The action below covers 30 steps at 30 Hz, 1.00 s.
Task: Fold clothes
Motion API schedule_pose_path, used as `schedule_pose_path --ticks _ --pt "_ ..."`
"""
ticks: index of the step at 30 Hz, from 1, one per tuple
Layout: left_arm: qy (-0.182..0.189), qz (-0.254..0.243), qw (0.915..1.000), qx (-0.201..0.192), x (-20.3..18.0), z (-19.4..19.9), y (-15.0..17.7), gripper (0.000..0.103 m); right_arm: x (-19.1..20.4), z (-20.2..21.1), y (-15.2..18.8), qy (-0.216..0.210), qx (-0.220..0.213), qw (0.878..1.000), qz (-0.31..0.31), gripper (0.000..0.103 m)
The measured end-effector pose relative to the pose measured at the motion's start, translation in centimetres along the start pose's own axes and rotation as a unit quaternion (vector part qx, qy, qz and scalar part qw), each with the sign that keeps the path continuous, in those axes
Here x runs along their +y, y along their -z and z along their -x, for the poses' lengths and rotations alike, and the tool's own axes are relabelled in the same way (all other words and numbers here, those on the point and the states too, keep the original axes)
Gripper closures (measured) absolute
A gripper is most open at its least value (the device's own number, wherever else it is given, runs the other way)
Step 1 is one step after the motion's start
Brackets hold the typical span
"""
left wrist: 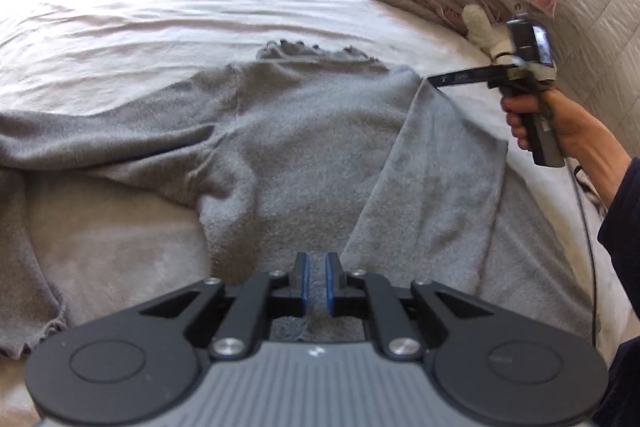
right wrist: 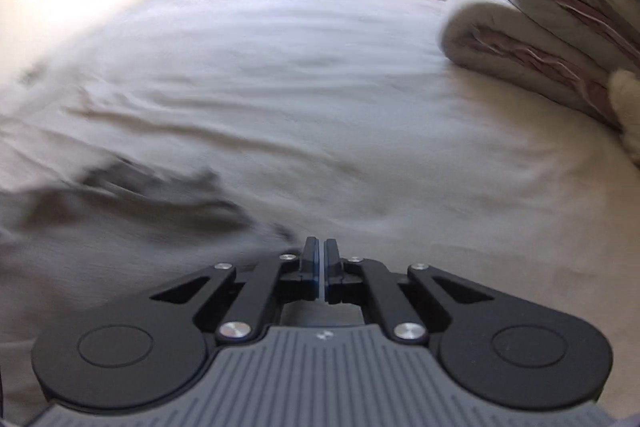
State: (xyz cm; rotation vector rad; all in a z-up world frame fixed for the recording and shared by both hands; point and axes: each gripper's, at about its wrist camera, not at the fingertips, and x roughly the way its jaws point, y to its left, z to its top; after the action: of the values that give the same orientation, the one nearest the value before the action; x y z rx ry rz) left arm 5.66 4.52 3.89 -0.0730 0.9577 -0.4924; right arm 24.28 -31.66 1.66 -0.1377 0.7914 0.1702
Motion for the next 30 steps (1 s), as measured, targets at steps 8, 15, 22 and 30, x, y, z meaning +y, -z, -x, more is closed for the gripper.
schedule_pose_path --ticks 8,15,22,30 --pt "0.003 -0.007 0.9999 -0.010 -0.5 0.4 0.0 0.095 -2.7 8.2 3.2 -0.089 -0.039 0.992 -0.084 0.081" --pt "-0.003 -0.010 0.9999 -0.003 -0.9 0.0 0.7 0.094 -0.3 9.2 8.0 -0.116 0.040 0.992 -0.032 0.099" --pt "-0.019 -0.020 0.9996 0.001 -1.2 -0.1 1.7 0.094 -1.0 10.5 7.5 -0.075 0.043 0.987 -0.134 0.098" --pt "-0.015 -0.009 0.9998 0.001 -0.5 0.6 1.8 0.092 0.2 12.1 8.6 0.056 -0.007 0.990 -0.131 0.069"
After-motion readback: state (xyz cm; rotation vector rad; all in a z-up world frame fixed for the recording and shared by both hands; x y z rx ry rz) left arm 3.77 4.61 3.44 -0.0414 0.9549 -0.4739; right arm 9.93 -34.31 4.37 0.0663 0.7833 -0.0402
